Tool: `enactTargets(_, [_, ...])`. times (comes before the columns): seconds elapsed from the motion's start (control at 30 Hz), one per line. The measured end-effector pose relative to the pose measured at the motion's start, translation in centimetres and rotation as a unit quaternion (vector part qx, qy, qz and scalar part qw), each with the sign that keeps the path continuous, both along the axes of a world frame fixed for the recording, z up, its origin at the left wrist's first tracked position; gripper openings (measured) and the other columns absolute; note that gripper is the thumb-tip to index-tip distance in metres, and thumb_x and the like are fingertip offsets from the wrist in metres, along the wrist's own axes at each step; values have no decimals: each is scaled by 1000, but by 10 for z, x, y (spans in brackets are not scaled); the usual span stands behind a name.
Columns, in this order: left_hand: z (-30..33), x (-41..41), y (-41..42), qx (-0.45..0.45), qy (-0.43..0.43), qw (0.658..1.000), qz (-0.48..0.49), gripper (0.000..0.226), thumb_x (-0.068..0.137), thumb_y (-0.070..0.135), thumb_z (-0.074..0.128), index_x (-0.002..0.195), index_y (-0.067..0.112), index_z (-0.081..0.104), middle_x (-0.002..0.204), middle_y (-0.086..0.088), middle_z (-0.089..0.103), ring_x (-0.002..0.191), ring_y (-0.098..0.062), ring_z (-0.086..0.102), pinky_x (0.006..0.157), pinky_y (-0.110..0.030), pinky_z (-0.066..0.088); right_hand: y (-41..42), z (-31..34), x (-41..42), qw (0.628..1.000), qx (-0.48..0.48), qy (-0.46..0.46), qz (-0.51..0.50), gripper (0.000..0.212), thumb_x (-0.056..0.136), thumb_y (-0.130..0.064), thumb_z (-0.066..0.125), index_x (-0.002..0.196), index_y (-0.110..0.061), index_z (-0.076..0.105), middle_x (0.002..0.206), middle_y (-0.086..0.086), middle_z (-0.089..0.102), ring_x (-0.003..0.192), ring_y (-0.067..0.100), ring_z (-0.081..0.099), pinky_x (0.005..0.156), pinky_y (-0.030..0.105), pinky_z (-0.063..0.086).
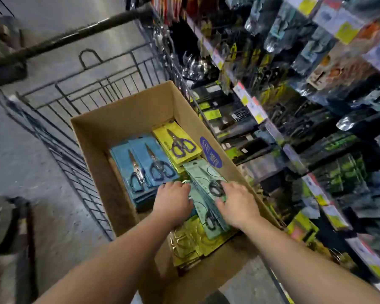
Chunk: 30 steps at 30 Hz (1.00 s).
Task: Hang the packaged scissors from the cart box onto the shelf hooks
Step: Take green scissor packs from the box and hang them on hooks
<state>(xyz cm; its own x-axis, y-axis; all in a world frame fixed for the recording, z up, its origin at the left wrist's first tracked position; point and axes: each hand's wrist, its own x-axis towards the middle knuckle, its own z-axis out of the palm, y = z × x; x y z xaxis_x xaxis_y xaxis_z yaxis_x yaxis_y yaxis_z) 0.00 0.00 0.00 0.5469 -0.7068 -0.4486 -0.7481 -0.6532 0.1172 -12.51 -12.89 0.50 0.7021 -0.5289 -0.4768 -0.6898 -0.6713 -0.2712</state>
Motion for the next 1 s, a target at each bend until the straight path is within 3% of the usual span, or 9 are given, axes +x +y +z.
enactTargets(0.23, [-23, 9, -19, -2, 45, 999, 21, 46, 97, 45, 44, 135, 21, 51, 126, -5, 58, 120, -27, 50, 99, -41, 40, 0, -20, 9, 999, 25, 17, -20, 61, 99, -48, 41, 150, -14, 33, 151, 6, 38, 138, 26, 33, 112, 37, 30])
enactTargets(0.33, [-32, 14, -25, -19, 131, 985, 111, 52, 97, 53, 41, 136, 19, 53, 130, -7, 59, 119, -28, 54, 96, -41, 46, 2, -21, 12, 999, 23, 10, -40, 58, 98, -49, 42, 147, -18, 40, 154, 5, 34, 139, 26, 30, 112, 38, 28])
enactTargets(0.43, [-33, 15, -33, -35, 259, 936, 237, 52, 98, 57, 42, 123, 15, 58, 120, -7, 64, 104, -25, 59, 78, -32, 41, 7, -22, 13, 997, 36, -3, -64, 51, 97, -49, 46, 141, -23, 50, 156, 5, 31, 141, 27, 28, 114, 38, 27])
enactTargets(0.5, [-35, 17, -37, -83, 353, 867, 342, 42, 97, 53, 51, 111, 14, 60, 108, -7, 65, 92, -22, 60, 71, -29, 41, 10, -22, 16, 995, 51, -15, -79, 43, 96, -46, 50, 131, -22, 57, 150, 5, 39, 138, 25, 34, 112, 37, 29])
enactTargets(0.57, [-38, 15, -37, -126, 430, 786, 427, 33, 95, 45, 60, 106, 14, 60, 101, -4, 67, 83, -17, 63, 64, -26, 48, 14, -22, 19, 993, 71, -38, -89, 32, 96, -41, 53, 116, -19, 64, 131, 4, 54, 124, 24, 47, 104, 36, 37])
enactTargets(0.63, [-41, 14, -35, -135, 461, 745, 464, 31, 93, 35, 67, 111, 12, 62, 102, -5, 71, 81, -16, 67, 57, -26, 53, 16, -23, 22, 989, 81, -74, -104, 23, 96, -34, 54, 107, -17, 66, 114, 2, 60, 111, 23, 54, 97, 35, 42])
enactTargets(0.77, [-48, 13, -26, -134, 504, 668, 531, 20, 90, 15, 71, 106, 6, 65, 96, -14, 74, 79, -28, 71, 68, -40, 60, 17, -27, 23, 981, 49, -70, -174, 38, 99, -26, 50, 135, -17, 53, 137, 4, 52, 127, 24, 45, 108, 36, 35])
enactTargets(0.87, [-52, 13, -18, -134, 504, 658, 543, 20, 89, 14, 71, 106, 5, 63, 92, -15, 74, 75, -29, 71, 66, -41, 60, 20, -30, 24, 984, 26, 7, -179, 48, 100, -29, 44, 147, -20, 39, 148, 2, 43, 134, 25, 38, 111, 38, 30])
enactTargets(1.0, [-53, 13, -11, -157, 502, 648, 550, 10, 89, 10, 69, 97, 9, 63, 96, -17, 73, 82, -32, 72, 72, -42, 61, 19, -27, 25, 977, 26, 1, -211, 58, 93, -34, 57, 146, -26, 36, 145, 3, 45, 131, 27, 42, 109, 41, 33])
